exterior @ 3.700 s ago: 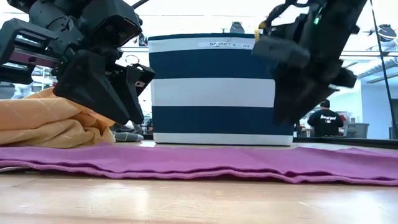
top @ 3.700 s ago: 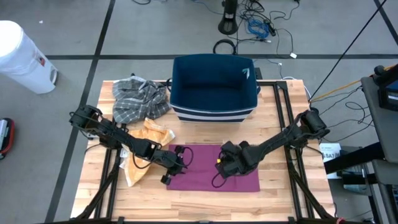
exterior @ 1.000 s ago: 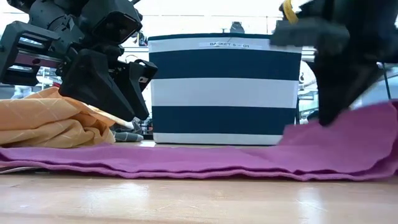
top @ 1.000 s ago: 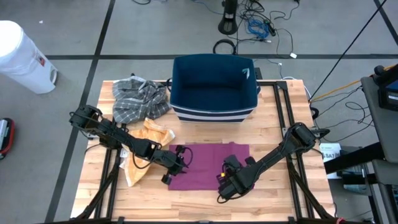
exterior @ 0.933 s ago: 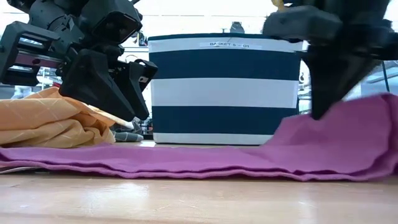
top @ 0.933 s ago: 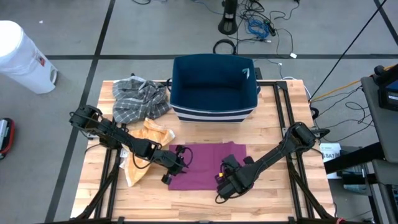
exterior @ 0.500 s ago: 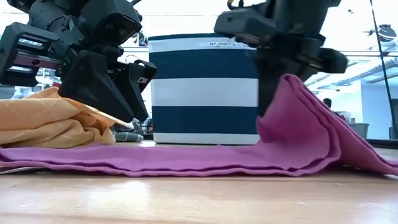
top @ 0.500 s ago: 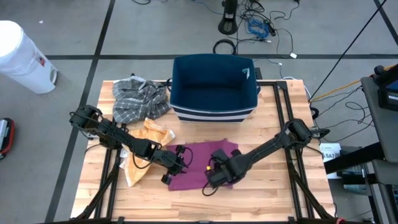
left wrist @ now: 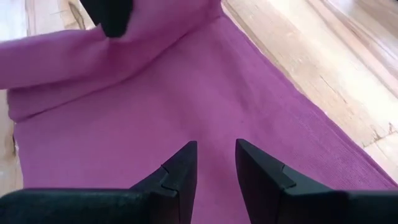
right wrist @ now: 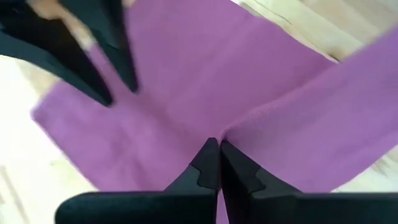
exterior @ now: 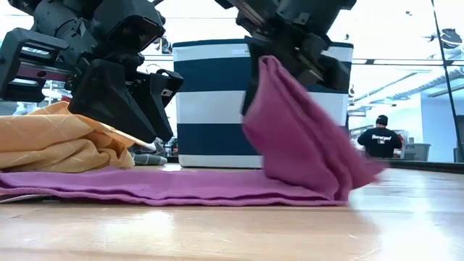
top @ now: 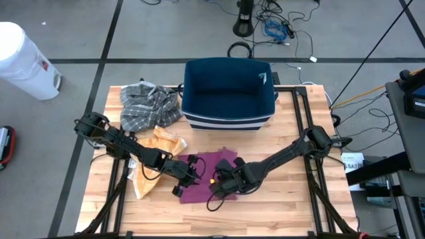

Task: Fold towel
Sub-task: Fold the purple towel

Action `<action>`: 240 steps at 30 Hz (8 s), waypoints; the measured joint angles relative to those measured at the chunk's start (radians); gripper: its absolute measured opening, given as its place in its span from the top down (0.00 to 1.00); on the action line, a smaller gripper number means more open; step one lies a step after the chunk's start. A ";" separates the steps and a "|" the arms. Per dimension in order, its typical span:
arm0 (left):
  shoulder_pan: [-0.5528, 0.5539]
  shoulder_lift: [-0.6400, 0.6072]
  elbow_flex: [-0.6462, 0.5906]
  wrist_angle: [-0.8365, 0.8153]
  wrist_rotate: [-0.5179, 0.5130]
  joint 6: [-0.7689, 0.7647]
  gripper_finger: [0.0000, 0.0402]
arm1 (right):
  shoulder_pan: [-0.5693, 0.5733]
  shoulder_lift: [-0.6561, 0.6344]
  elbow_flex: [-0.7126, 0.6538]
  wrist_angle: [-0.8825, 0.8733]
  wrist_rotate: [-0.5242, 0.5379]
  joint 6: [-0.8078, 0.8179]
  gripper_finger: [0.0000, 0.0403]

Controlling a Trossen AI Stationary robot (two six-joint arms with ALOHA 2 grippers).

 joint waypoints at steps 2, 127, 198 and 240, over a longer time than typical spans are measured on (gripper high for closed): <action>0.000 0.000 0.000 0.000 0.000 0.000 0.71 | -0.006 0.000 0.000 0.035 0.000 -0.029 1.00; 0.063 0.000 0.011 -0.173 -0.157 -0.121 0.71 | -0.049 0.140 0.002 -0.210 -0.084 -0.327 0.50; -0.021 -0.001 0.011 0.005 -0.004 -0.097 0.71 | 0.111 0.076 0.000 0.236 0.285 -0.563 1.00; 0.042 0.225 0.011 0.242 -0.443 0.122 0.44 | 0.237 0.080 0.000 0.162 0.498 -0.351 1.00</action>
